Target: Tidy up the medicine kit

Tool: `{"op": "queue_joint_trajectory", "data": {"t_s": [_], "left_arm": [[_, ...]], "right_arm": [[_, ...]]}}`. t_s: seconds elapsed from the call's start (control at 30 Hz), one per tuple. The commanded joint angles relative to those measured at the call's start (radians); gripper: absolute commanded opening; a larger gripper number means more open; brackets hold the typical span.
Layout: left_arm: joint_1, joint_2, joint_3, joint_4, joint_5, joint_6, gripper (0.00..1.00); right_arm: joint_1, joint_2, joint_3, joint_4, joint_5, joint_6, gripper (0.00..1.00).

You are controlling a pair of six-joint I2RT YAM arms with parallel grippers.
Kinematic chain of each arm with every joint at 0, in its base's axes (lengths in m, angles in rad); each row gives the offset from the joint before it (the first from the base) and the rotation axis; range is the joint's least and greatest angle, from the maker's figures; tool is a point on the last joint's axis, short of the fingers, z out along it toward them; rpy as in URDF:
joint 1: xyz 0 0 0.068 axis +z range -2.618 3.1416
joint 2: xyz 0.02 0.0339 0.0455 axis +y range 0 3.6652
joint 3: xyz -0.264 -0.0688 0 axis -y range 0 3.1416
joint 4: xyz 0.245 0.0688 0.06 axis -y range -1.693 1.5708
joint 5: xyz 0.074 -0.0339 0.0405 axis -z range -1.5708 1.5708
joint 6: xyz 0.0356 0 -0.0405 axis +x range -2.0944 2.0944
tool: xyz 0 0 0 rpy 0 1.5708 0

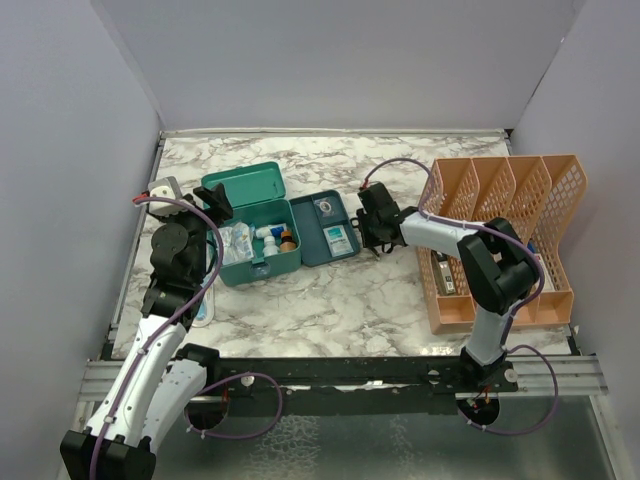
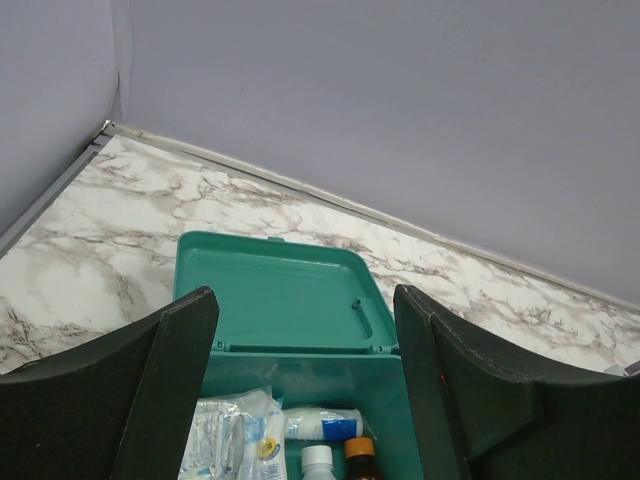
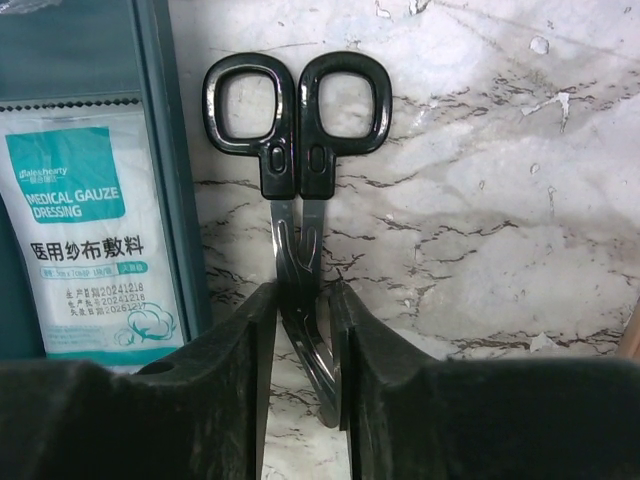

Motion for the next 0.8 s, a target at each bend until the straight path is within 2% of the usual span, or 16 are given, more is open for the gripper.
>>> {"op": "queue_joint_trajectory", "data": {"t_s": [0.0, 0.1, 0.2, 0.27, 0.77], "left_arm": [[0.003, -0.007, -0.002, 0.037, -0.007, 0.000, 0.74], [0.003, -0.007, -0.004, 0.038, -0.006, -0.002, 0.74], [0.003, -0.006, -0.004, 0.038, -0.005, -0.004, 0.74], [0.003, -0.006, -0.004, 0.038, -0.003, -0.004, 0.74], [0.004, -0.004, -0.004, 0.041, 0.012, -0.002, 0.74]], "right_arm": [[-0.007, -0.003, -0.003, -0.139, -0.036, 0.012, 0.30], [-0.006, 0.011, 0.009, -0.161, -0.057, 0.013, 0.26], [-0.006, 0.018, 0.013, -0.159, -0.059, 0.017, 0.13], [-0.006, 0.012, 0.013, -0.153, -0.038, 0.030, 0.08], [-0.005, -0.155, -0.037, -0.055, 0.012, 0.087, 0.07]]}}
